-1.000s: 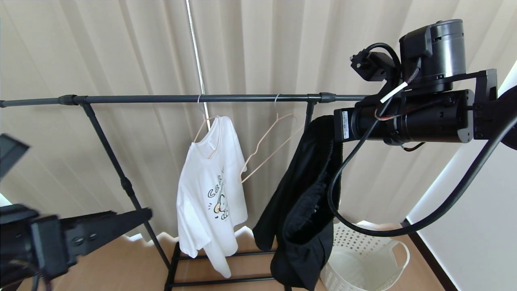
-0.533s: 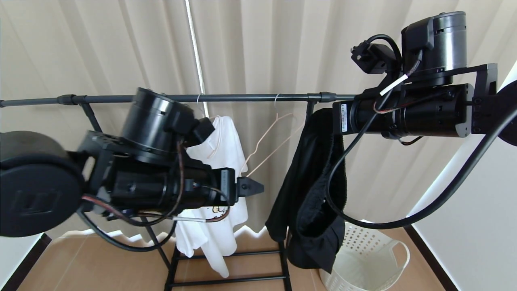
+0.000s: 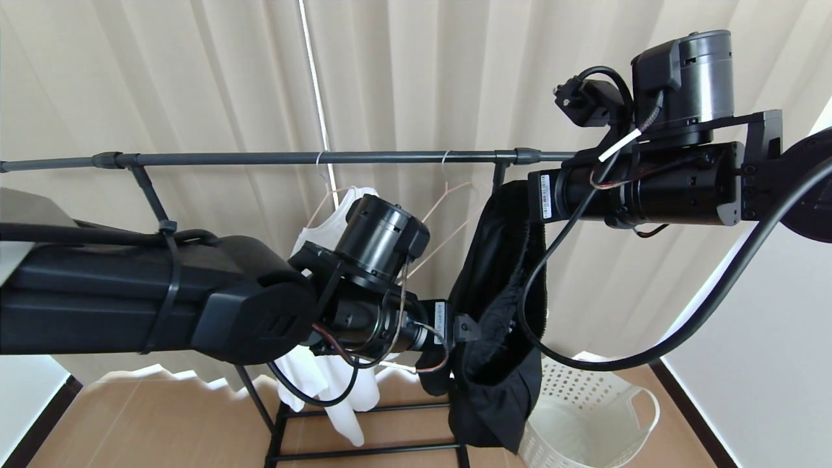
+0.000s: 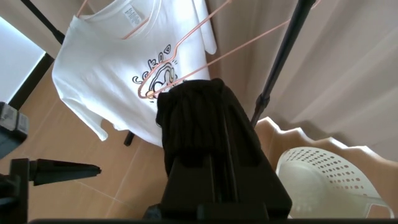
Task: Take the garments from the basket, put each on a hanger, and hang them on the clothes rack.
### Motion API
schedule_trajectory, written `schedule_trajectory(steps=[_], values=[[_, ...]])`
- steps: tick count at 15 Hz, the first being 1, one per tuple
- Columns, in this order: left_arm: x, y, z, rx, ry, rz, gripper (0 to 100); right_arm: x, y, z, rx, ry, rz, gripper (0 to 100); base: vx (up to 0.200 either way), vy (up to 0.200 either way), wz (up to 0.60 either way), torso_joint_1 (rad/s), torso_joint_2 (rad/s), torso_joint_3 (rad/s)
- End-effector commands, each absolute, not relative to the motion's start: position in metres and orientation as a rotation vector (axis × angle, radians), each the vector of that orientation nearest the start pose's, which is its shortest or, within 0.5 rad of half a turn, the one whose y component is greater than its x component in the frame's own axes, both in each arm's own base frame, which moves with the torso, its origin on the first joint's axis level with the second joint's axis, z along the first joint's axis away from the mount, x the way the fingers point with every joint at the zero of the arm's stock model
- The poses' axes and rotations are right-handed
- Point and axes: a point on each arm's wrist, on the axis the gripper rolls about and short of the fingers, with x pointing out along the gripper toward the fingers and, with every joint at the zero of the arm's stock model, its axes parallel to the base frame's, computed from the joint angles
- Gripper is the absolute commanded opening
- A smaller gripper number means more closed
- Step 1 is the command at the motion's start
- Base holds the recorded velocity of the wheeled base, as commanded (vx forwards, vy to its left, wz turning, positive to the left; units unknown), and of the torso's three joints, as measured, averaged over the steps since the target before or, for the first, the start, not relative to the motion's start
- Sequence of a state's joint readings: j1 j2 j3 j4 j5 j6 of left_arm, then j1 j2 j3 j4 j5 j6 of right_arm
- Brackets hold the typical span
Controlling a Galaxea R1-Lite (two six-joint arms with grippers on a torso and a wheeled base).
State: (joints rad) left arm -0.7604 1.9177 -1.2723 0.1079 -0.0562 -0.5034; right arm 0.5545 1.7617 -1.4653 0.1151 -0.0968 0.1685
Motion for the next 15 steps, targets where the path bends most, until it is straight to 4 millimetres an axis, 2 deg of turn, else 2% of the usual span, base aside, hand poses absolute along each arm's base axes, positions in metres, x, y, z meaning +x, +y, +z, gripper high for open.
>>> schedule_trajectory(steps=[1,4,7,11,15], values=[[0.264,-0.259,0.160,-0.197,0.915,-0.570,100,0.290,0.177,0.274,0.030,0.432,0.417,0,0.000,0.000,0.00,0.000,0.00,0.000],[0.265,-0.271,0.150,-0.211,0.934,-0.573,100,0.284,0.184,0.275,0.025,0.431,0.443,0,0.000,0.000,0.00,0.000,0.00,0.000],[0.267,-0.288,0.128,-0.241,0.957,-0.558,100,0.278,0.186,0.275,0.023,0.432,0.457,0,0.000,0.000,0.00,0.000,0.00,0.000],[0.267,-0.291,0.115,-0.219,0.976,-0.529,100,0.275,0.187,0.278,0.024,0.425,0.463,0,0.000,0.000,0.00,0.000,0.00,0.000],[0.261,-0.283,0.100,-0.169,0.990,-0.446,100,0.276,0.182,0.281,0.031,0.413,0.451,0,0.000,0.000,0.00,0.000,0.00,0.000]])
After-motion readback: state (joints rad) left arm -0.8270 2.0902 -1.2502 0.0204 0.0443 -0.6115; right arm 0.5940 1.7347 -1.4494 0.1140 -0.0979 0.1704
